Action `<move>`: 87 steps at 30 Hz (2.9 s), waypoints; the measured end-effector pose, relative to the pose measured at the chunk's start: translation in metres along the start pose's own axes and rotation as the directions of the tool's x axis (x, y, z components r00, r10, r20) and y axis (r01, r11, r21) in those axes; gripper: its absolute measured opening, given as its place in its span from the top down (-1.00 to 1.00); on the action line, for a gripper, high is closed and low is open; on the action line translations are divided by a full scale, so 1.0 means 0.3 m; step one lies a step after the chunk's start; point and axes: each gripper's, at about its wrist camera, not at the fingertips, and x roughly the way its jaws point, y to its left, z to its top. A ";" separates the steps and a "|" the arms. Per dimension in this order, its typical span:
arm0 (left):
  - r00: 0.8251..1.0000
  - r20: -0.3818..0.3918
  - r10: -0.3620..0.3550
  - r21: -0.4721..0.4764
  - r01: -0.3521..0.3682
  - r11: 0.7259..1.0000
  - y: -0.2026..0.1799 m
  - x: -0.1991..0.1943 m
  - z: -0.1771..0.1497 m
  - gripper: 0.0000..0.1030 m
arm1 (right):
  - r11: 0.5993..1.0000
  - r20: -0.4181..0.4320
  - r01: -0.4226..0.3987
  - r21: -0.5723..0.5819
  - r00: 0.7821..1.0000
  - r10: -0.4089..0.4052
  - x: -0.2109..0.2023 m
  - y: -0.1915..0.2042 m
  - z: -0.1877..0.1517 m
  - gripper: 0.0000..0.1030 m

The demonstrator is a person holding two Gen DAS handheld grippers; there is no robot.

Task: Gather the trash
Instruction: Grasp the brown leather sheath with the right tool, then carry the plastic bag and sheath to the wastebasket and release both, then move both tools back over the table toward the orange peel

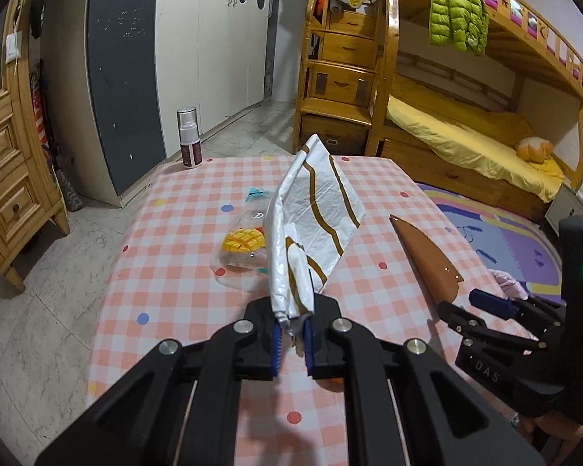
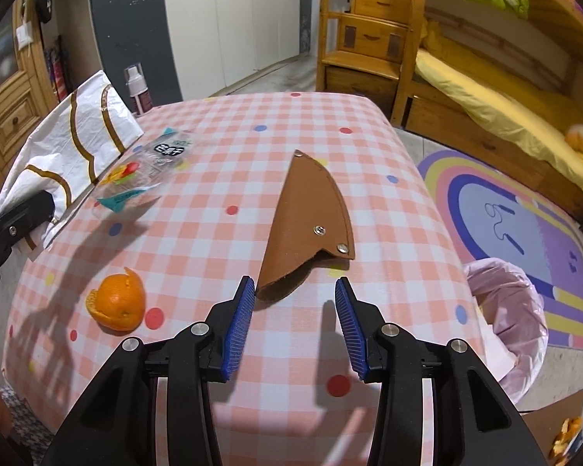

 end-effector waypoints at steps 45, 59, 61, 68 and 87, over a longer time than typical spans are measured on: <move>0.965 -0.012 -0.264 0.358 0.250 0.899 -0.743 0.070 -0.043 0.87 | 0.972 0.159 0.082 0.221 0.980 -0.119 -0.308 -0.592 -0.167 0.95; 0.923 -0.143 -0.356 0.437 0.382 0.815 -1.030 0.227 -0.097 0.41 | 0.918 0.063 0.150 0.368 0.981 -0.185 -0.209 -0.845 -0.309 0.87; 0.915 -0.160 -0.371 0.431 0.403 0.807 -1.037 0.240 -0.101 -0.08 | 0.910 0.033 0.149 0.387 0.984 -0.175 -0.174 -0.881 -0.321 0.77; 0.926 -0.146 -0.348 0.408 0.376 0.832 -0.994 0.229 -0.092 -0.13 | 0.896 0.006 0.154 0.416 0.985 -0.172 -0.165 -0.907 -0.354 0.25; 0.982 0.028 -0.185 0.260 0.171 0.950 -0.533 0.053 0.043 -0.18 | 0.962 0.188 -0.001 0.274 0.981 -0.052 -0.334 -0.547 -0.104 0.25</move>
